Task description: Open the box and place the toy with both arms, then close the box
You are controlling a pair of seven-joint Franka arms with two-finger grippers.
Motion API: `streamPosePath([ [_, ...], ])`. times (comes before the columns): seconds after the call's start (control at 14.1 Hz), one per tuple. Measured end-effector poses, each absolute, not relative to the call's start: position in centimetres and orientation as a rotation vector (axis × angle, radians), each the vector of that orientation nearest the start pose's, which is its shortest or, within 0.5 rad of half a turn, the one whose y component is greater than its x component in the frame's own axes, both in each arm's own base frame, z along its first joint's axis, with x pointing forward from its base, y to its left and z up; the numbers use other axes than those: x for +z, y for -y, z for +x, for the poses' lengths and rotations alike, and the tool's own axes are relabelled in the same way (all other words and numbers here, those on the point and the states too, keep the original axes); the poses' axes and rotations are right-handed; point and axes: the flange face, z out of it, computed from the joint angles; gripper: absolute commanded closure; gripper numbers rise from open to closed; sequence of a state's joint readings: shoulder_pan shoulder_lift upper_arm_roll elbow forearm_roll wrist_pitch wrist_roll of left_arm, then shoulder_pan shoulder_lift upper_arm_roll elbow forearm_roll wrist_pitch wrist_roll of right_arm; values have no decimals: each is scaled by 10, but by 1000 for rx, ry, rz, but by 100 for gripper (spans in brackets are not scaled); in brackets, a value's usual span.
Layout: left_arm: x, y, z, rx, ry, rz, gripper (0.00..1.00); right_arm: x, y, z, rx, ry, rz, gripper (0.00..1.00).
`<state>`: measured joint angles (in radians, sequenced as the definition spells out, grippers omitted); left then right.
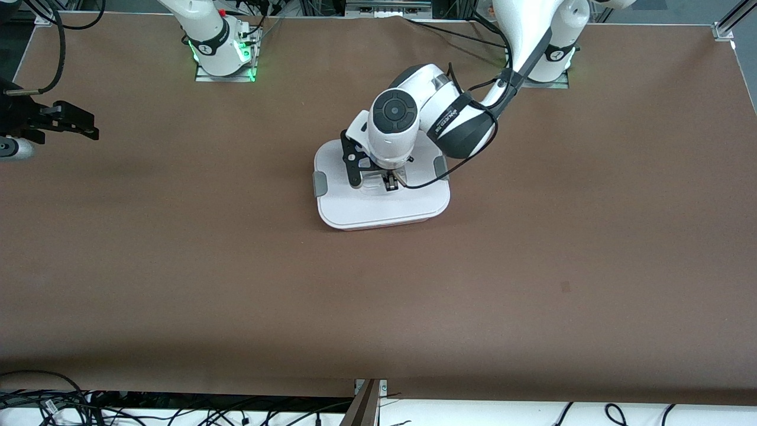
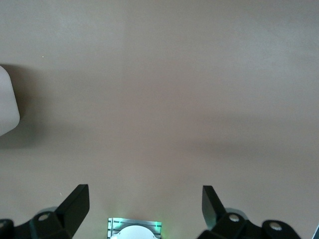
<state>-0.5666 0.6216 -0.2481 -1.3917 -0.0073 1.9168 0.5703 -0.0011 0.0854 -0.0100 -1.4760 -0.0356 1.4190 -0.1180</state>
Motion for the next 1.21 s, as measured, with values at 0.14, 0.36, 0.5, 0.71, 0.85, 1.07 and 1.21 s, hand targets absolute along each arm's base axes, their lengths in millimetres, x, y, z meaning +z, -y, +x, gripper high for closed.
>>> streamPosePath([
  [0.14,346,497,506,187,-2042,-2560,100,609,10,564,228,164,-3156,0],
  [0.36,346,499,501,207,-2041,-2556,100,609,10,564,227,165,-3156,0],
  [0.5,346,499,501,207,-2037,-2558,1,609,10,564,227,165,-3156,0],
  [0.71,345,497,501,227,-2008,-2574,0,609,10,564,227,166,-3156,0],
  [0.85,366,493,501,213,-1942,-2615,0,609,10,564,226,166,-3156,0],
  [1.07,440,467,493,252,-1648,-2744,0,609,10,564,225,166,-3156,0],
  [1.21,484,432,497,251,-1384,-2812,0,609,10,565,225,166,-3156,0],
])
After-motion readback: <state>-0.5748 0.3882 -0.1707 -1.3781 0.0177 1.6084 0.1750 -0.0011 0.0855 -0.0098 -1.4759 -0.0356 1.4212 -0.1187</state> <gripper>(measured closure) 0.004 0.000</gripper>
